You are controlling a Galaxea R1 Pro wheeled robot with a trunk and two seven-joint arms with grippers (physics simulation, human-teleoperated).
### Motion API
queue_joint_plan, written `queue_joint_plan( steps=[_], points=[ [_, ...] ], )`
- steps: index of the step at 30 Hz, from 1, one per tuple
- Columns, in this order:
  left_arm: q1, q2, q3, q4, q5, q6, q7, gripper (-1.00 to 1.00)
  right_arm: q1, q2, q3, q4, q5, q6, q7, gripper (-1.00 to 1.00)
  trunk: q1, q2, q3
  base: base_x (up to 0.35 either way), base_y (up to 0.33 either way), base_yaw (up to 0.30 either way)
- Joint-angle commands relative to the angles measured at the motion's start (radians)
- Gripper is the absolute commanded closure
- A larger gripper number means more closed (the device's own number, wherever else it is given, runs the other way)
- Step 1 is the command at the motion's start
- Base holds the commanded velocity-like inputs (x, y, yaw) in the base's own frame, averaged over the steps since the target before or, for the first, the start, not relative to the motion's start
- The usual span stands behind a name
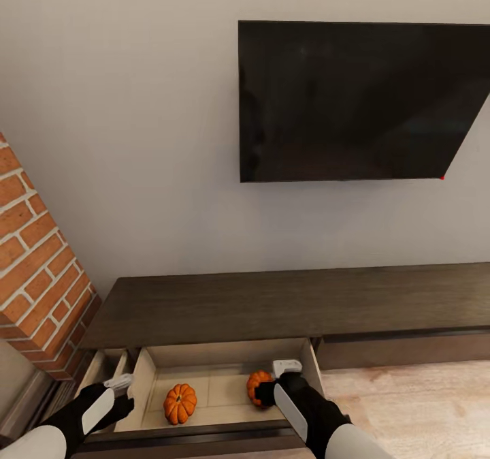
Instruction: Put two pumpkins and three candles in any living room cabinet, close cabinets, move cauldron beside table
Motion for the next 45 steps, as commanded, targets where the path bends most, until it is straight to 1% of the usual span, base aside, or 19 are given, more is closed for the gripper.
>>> queue_joint_plan(
  steps=[1, 5, 7, 9, 10, 11, 13, 16, 18, 21, 22, 24, 27, 34, 45],
  points=[
    [0.000, 0.000, -0.008, 0.008, 0.011, -0.002, 0.006, -1.00, -0.001, -0.001, 0.007, 0.026, -0.009, -0.022, -0.009, -1.00, 0.000, -0.001, -0.001, 0.000, 0.000, 0.000],
    [0.001, -0.004, -0.012, 0.059, 0.011, -0.029, 0.002, -1.00, 0.000, -0.001, 0.009, 0.129, -0.006, -0.116, -0.004, -1.00, 0.000, -0.001, -0.001, 0.000, 0.000, 0.000],
    [0.001, -0.012, -0.014, 0.079, 0.011, -0.046, 0.001, -1.00, 0.000, -0.001, 0.010, 0.170, -0.005, -0.160, -0.002, -1.00, 0.000, -0.001, -0.001, 0.000, 0.000, 0.000],
    [0.001, -0.027, -0.015, 0.107, 0.010, -0.065, 0.000, -1.00, 0.000, -0.001, 0.010, 0.227, -0.005, -0.223, 0.000, -1.00, 0.000, -0.001, -0.001, 0.000, 0.000, 0.000],
    [0.002, -0.030, -0.015, 0.112, 0.010, -0.067, 0.000, -1.00, 0.000, -0.001, 0.010, 0.237, -0.004, -0.233, 0.001, -1.00, 0.000, -0.001, -0.001, 0.000, 0.000, 0.000],
    [0.006, -0.037, -0.015, 0.125, 0.010, -0.073, 0.000, -1.00, 0.000, -0.001, 0.010, 0.266, -0.003, -0.263, 0.005, -1.00, 0.000, -0.001, -0.001, 0.000, 0.000, 0.000],
    [0.015, -0.042, -0.016, 0.132, 0.009, -0.083, -0.002, -1.00, 0.001, -0.001, 0.010, 0.297, 0.003, -0.294, 0.011, -1.00, 0.000, -0.001, -0.001, 0.000, 0.000, 0.000],
    [0.032, -0.046, -0.016, 0.138, 0.008, -0.121, -0.003, -1.00, 0.004, 0.001, 0.011, 0.341, 0.015, -0.334, 0.021, -1.00, 0.000, -0.001, -0.001, -0.006, 0.000, 0.000],
    [0.044, -0.046, -0.017, 0.139, 0.008, -0.146, -0.005, -1.00, 0.009, 0.001, 0.011, 0.355, 0.018, -0.345, 0.023, -1.00, 0.000, -0.001, -0.001, -0.068, 0.000, 0.000],
    [0.054, -0.048, -0.019, 0.139, 0.008, -0.176, -0.031, -1.00, 0.019, 0.001, 0.011, 0.361, 0.020, -0.358, 0.024, -1.00, 0.000, -0.001, -0.001, -0.047, 0.000, 0.000],
    [0.064, -0.050, -0.020, 0.139, 0.008, -0.213, -0.060, -1.00, 0.023, -0.001, 0.010, 0.363, 0.020, -0.375, 0.024, -1.00, 0.000, -0.001, -0.001, -0.017, 0.000, 0.000],
    [0.074, -0.051, -0.025, 0.139, 0.010, -0.263, -0.092, -1.00, 0.026, -0.002, 0.009, 0.364, 0.019, -0.394, 0.025, -1.00, 0.000, -0.001, -0.001, -0.012, 0.000, 0.000],
    [0.079, -0.057, -0.043, 0.141, 0.011, -0.294, -0.109, -1.00, 0.027, -0.002, 0.009, 0.365, 0.018, -0.405, 0.025, -1.00, 0.000, -0.001, -0.001, -0.114, 0.000, 0.000],
    [0.081, -0.074, -0.067, 0.145, 0.011, -0.306, -0.115, -1.00, 0.028, -0.002, 0.009, 0.365, 0.017, -0.410, 0.025, -1.00, 0.000, -0.001, -0.001, -0.265, 0.000, 0.000],
    [0.081, -0.079, -0.072, 0.147, 0.011, -0.306, -0.115, -1.00, 0.031, -0.001, 0.009, 0.365, 0.018, -0.412, 0.025, -1.00, 0.000, -0.001, -0.001, -0.315, 0.000, 0.000]
  ],
)
